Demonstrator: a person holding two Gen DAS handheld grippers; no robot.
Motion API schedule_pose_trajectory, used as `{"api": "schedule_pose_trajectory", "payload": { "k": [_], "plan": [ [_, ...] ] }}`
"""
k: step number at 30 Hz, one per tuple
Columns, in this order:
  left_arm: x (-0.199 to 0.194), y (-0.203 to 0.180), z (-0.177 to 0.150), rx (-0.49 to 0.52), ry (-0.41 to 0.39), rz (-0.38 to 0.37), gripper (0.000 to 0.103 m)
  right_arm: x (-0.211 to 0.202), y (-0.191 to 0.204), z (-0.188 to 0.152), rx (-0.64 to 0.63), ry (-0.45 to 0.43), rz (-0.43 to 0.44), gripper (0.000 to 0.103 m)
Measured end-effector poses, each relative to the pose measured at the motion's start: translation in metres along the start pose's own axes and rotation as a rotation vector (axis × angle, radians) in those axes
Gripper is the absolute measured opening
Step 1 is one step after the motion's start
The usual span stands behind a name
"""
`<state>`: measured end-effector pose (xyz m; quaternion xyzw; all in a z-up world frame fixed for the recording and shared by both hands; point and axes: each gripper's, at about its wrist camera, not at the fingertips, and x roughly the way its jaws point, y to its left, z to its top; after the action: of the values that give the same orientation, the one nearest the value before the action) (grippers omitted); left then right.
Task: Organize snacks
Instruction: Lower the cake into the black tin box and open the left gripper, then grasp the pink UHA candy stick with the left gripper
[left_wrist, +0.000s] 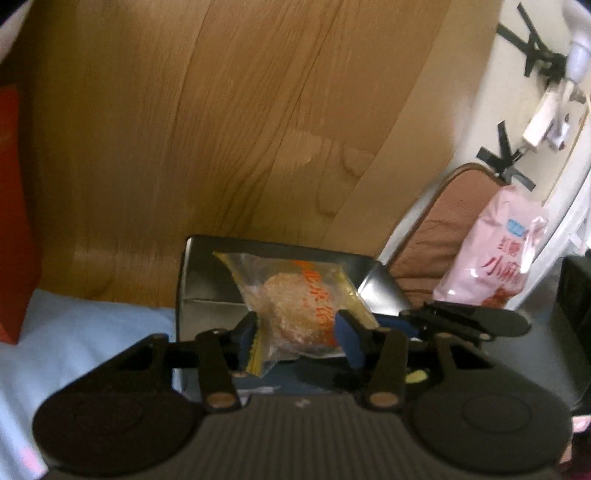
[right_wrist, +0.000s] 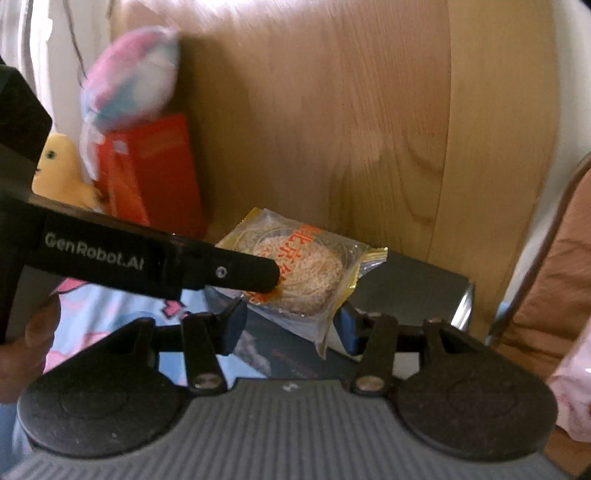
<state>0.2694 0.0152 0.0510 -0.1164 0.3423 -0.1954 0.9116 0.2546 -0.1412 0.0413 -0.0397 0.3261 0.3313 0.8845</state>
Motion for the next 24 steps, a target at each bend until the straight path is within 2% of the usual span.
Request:
{"api": "schedule_pose_trajectory", "payload": {
  "k": [2,3,6,8,14,16,20,24],
  "plan": [
    [0.005,-0.002,-0.002,0.014,0.004,0.007,0.059,0.007,-0.004,0.001,0.017,0.014,0.030,0.065],
    [0.007,-0.004,-0.003,0.021,0.010,0.011,0.066,0.010,-0.005,0.002,0.023,0.026,0.038,0.066],
    [0.004,-0.004,-0.006,0.018,0.008,0.042,0.068,0.013,-0.006,0.003,0.027,0.054,0.051,0.068],
    [-0.011,-0.003,-0.008,0.009,-0.010,0.040,0.068,0.008,-0.006,0.002,0.019,0.040,0.028,0.068],
    [-0.072,-0.004,-0.023,-0.003,-0.055,-0.039,0.069,-0.068,-0.011,-0.016,0.054,-0.076,0.026,0.068],
    [-0.077,-0.006,-0.031,-0.014,-0.014,-0.068,0.069,-0.095,-0.011,-0.033,0.065,-0.081,0.023,0.068],
    [-0.053,-0.016,-0.045,-0.069,0.117,-0.131,0.069,-0.137,-0.015,-0.085,0.113,-0.083,-0.052,0.068],
    [-0.026,-0.035,-0.060,-0.060,0.181,-0.144,0.069,-0.145,-0.018,-0.122,0.138,-0.023,-0.111,0.068]
  ]
}}
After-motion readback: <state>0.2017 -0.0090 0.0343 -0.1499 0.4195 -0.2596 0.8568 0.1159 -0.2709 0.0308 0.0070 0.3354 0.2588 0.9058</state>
